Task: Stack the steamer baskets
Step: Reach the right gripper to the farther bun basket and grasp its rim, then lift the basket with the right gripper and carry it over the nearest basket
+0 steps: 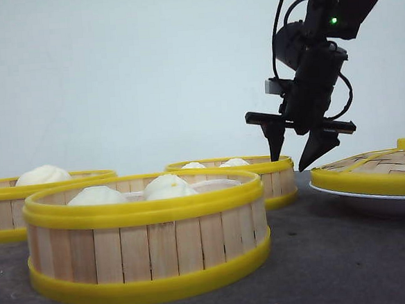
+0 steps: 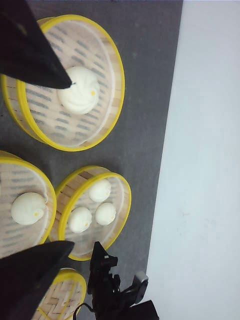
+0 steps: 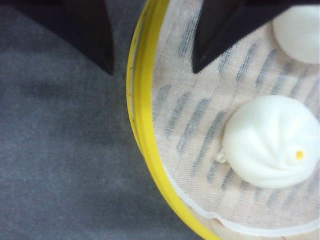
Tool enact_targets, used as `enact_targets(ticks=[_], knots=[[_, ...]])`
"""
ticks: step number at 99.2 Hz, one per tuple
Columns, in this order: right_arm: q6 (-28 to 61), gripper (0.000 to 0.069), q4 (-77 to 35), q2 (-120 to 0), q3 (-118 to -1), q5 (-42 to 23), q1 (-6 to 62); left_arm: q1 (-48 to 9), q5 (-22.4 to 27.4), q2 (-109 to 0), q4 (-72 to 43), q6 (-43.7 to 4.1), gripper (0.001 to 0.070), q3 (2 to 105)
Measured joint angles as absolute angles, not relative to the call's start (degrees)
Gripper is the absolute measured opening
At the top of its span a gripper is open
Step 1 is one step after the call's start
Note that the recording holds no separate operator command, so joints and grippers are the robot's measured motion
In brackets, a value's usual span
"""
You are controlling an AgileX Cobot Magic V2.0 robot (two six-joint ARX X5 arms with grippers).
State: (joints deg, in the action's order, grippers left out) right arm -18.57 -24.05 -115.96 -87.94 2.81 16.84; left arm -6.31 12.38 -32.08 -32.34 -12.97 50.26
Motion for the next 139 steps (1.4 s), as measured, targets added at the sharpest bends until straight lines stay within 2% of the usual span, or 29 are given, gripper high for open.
enact_targets(ticks=[13, 27, 48, 72, 93, 118, 139], knots=[[-19.49, 0.0199, -23.92, -116.03, -87.96, 2.68, 17.30, -6.31, 12.38, -32.08, -32.40, -12.97, 0.0594, 50.26], [-20.01, 0.0131, -23.31, -116.03, -87.96, -0.56, 18.31, -6.31, 12.38, -32.08, -32.40, -12.97, 0.0594, 50.26], [-20.91, 0.0078, -22.74, -116.05, -88.05, -1.72, 18.70, -6.31, 12.38, -32.08, -32.75, -12.97, 0.0594, 50.26], [-21.47, 0.0041, -22.50, -116.05, -88.14, -1.69, 18.76, -6.31, 12.38, -31.81, -32.80, -12.97, 0.0594, 50.26], [-21.23, 0.0040, -23.44, -114.21, -88.14, -1.67, 18.31, -6.33, 12.38, -31.00, -32.82, -12.97, 0.0594, 50.26], [-20.38, 0.0040, -24.80, -103.28, -88.14, 0.54, 16.78, -6.42, 12.38, -29.23, -33.76, -12.97, 0.0594, 50.26], [-16.14, 0.0040, -32.34, -93.45, -88.18, 3.86, 16.08, -6.42, 12.38, -28.34, -36.16, -12.97, 0.0594, 50.26]])
